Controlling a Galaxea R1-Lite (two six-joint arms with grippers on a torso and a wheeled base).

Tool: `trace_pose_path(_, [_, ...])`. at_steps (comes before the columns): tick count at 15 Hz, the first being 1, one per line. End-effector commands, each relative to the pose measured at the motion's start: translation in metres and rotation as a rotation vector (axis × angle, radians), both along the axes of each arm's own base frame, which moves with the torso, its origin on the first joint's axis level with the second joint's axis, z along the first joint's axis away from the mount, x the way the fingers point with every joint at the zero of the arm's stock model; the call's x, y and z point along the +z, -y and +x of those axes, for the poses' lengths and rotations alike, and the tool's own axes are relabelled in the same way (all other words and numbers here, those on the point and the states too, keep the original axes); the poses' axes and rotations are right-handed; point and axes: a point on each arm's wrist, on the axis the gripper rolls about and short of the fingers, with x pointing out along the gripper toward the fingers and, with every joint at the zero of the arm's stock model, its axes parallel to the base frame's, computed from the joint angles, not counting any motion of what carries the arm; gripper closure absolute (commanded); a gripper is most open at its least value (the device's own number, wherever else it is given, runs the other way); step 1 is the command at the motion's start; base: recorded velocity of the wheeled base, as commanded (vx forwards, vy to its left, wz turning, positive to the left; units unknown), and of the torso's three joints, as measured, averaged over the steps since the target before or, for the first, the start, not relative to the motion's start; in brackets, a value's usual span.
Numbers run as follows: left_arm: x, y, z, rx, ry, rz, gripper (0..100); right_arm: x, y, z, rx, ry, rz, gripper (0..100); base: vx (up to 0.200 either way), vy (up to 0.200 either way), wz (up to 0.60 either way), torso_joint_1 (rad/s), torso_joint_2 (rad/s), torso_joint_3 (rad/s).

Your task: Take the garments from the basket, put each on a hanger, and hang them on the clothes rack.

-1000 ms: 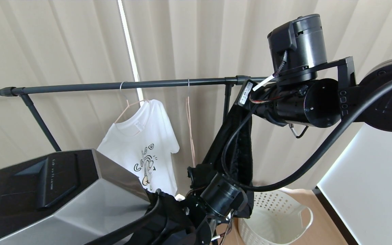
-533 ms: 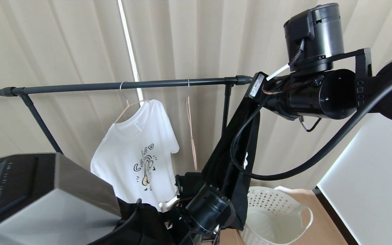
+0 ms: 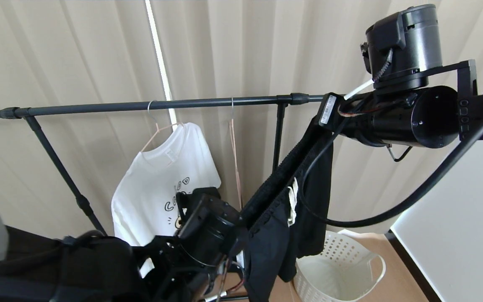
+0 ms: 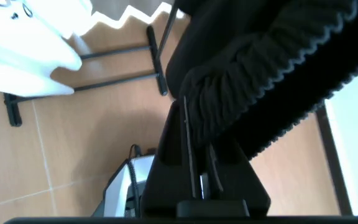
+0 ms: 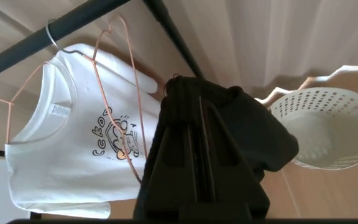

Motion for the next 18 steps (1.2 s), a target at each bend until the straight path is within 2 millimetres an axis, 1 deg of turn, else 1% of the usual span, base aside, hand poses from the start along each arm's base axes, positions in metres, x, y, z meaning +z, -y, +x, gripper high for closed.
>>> trace_pose_path(1, [0.04, -0.032, 0.009, 0.07, 0.104, -0.071, 100, -0.02, 0.011, -0.016, 0.062, -0.059, -0.172, 100, 0.0, 0.0, 0.0, 0.0, 0.0, 0.0])
trace_pose_path(2, [0.045, -0.039, 0.013, 0.087, 0.122, -0.066, 100, -0.028, 0.011, -0.02, 0.086, -0.082, -0.222, 100, 0.0, 0.0, 0.0, 0.0, 0.0, 0.0])
trace_pose_path(3, [0.051, -0.045, 0.018, 0.102, 0.141, -0.066, 100, -0.036, 0.005, -0.027, 0.128, -0.102, -0.268, 100, 0.0, 0.0, 0.0, 0.0, 0.0, 0.0])
trace_pose_path(4, [0.055, -0.047, 0.02, 0.115, 0.153, -0.073, 100, -0.04, 0.003, -0.031, 0.149, -0.109, -0.289, 100, 0.0, 0.0, 0.0, 0.0, 0.0, 0.0])
trace_pose_path(5, [0.064, -0.054, 0.026, 0.144, 0.178, -0.089, 100, -0.048, -0.003, -0.041, 0.197, -0.128, -0.338, 100, 0.0, 0.0, 0.0, 0.0, 0.0, 0.0])
trace_pose_path(8, [0.075, -0.065, 0.028, 0.168, 0.215, -0.093, 100, -0.058, -0.015, -0.052, 0.258, -0.144, -0.372, 100, 0.0, 0.0, 0.0, 0.0, 0.0, 0.0])
trace_pose_path(11, [0.082, -0.073, 0.025, 0.177, 0.237, -0.098, 100, -0.059, -0.017, -0.054, 0.267, -0.144, -0.373, 100, 0.0, 0.0, 0.0, 0.0, 0.0, 0.0])
trace_pose_path(14, [0.082, -0.08, 0.025, 0.199, 0.237, -0.094, 100, -0.056, -0.015, -0.054, 0.262, -0.139, -0.368, 100, 0.0, 0.0, 0.0, 0.0, 0.0, 0.0])
trace_pose_path(18, [0.079, -0.094, 0.02, 0.231, 0.233, -0.084, 100, -0.054, -0.001, -0.041, 0.203, -0.143, -0.369, 100, 0.0, 0.0, 0.0, 0.0, 0.0, 0.0])
